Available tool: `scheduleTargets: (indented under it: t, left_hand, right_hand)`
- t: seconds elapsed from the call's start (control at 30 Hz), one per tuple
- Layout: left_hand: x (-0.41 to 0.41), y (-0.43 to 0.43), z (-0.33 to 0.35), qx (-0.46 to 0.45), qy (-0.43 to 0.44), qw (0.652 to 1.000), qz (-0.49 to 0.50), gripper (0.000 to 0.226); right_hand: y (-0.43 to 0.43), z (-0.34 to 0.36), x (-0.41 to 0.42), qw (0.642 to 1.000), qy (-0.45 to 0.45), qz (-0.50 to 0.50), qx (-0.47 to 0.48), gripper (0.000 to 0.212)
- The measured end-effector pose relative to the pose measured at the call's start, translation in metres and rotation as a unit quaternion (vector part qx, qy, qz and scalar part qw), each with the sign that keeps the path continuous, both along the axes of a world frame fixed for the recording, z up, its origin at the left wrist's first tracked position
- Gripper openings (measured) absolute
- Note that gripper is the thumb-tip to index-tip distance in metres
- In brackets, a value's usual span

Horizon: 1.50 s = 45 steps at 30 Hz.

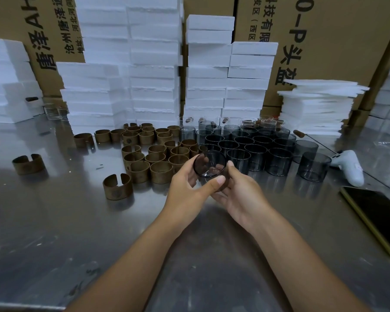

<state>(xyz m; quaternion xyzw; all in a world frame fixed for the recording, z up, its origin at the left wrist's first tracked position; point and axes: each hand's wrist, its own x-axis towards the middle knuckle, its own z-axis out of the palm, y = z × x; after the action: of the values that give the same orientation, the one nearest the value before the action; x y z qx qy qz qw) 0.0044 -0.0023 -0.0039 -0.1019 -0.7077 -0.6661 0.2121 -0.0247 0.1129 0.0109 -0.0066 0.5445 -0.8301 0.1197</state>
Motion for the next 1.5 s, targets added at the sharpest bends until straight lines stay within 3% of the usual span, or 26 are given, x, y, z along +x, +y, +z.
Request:
scheduleTargets:
  t: [0.33,0.73,0.9,1.07,1.3,1.43,1.5]
  left_hand:
    - [-0.0027,-0.0016,-0.0034,0.017,0.007,1.0,-0.009,0.038]
    - [-0.0027,-0.0026,-0.0036,-0.001,0.035,0.999,0.009,0.046]
    - [-0.0013,-0.0024,-0.0019,-0.032,0.033,0.999,0.018,0.053]
    - [-0.0016,-0.0006,-0.0028,-0.052,0.024,0.998,0.03,0.06]
    - [-0.0012,-0.0004,-0.0022,-0.046,0.003,0.999,0.009,0.053]
    - [0.0004,0.0003,0.0009,0.016,-0.026,0.999,0.011,0.032]
    - [0.0007,0.0004,0.0016,0.062,-0.053,0.997,0.011,0.045]
  right_hand:
    - [0.0009,0.0013,0.0041,0.992,-0.056,0.097,-0.057,0.048]
    - [-0.0001,-0.002,0.0027,0.985,-0.096,0.142,-0.008,0.066]
    - [0.0001,-0.0045,-0.0002,0.992,-0.09,0.092,0.014,0.054]
    - [0.0032,-0.0022,-0.0023,0.997,-0.075,0.015,-0.028,0.032]
    - [0.0046,0.0013,-0.0003,0.994,-0.066,0.04,-0.075,0.025]
    - [0.0001,0.0001,0.0027,0.999,-0.027,0.026,0.004,0.031]
    - [-0.0028,0.0021,0.006,0.997,0.025,-0.006,0.068,0.031]
